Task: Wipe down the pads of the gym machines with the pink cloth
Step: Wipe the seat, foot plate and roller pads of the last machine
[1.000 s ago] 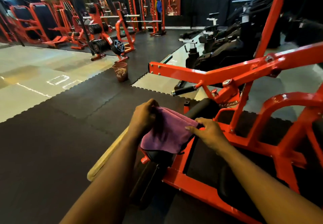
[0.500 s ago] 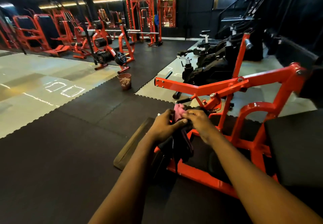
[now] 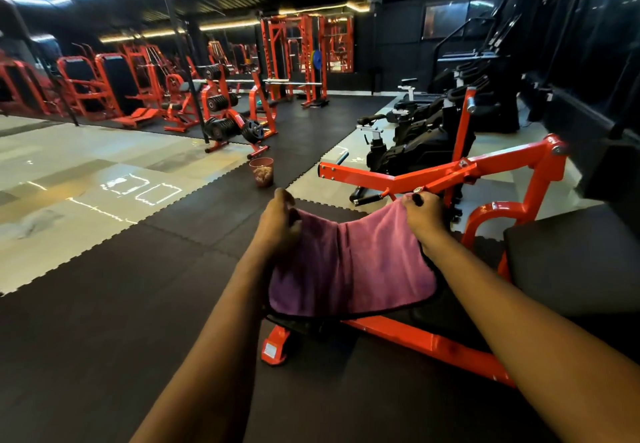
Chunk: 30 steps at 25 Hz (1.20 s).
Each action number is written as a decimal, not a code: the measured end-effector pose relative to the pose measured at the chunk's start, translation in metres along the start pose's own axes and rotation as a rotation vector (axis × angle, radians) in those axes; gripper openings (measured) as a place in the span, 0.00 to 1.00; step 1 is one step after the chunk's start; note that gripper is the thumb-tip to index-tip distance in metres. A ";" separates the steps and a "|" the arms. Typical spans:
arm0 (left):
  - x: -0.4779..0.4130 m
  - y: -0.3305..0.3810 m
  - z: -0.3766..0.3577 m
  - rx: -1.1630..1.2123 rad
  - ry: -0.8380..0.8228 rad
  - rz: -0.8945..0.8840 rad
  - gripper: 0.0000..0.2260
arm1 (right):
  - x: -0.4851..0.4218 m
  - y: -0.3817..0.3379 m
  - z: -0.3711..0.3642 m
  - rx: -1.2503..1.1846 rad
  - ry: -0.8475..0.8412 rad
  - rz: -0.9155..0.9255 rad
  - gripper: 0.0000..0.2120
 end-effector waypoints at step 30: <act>0.061 0.088 -0.079 0.142 0.116 0.146 0.09 | 0.045 -0.037 -0.036 -0.315 -0.737 0.293 0.08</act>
Point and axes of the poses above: each hand's wrist, its own x-axis away from the middle knuckle, its own z-axis out of the back of the hand, y = z × x, the point moved 10 cm from there along -x, towards the middle knuckle, and after that the axes turned 15 degrees about z, right-handed, at the moved point
